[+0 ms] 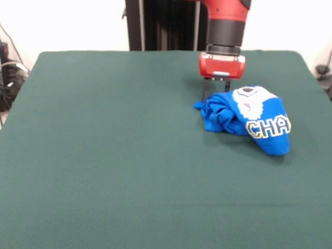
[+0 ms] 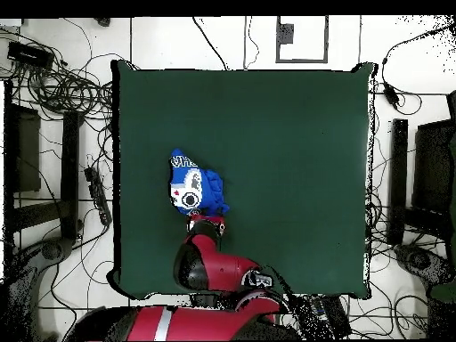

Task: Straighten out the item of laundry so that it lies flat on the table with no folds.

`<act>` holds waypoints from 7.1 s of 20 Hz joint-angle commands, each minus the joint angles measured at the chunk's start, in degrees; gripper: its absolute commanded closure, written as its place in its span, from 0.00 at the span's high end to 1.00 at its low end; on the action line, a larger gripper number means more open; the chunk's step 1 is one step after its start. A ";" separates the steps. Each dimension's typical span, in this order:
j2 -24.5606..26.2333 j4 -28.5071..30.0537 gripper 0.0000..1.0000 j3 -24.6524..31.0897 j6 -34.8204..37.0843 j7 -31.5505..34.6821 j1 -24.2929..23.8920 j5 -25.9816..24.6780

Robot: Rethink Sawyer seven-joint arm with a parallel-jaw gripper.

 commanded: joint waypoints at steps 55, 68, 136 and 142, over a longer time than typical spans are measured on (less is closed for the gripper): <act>-37.70 -4.55 0.00 -6.73 67.67 3.03 -10.13 -16.17; -37.70 -5.93 0.00 -1.59 62.67 3.41 -11.85 -15.93; -15.67 10.99 1.00 -1.49 -70.83 8.50 -10.75 12.49; -18.92 4.95 1.00 8.37 -23.09 0.99 -16.27 5.73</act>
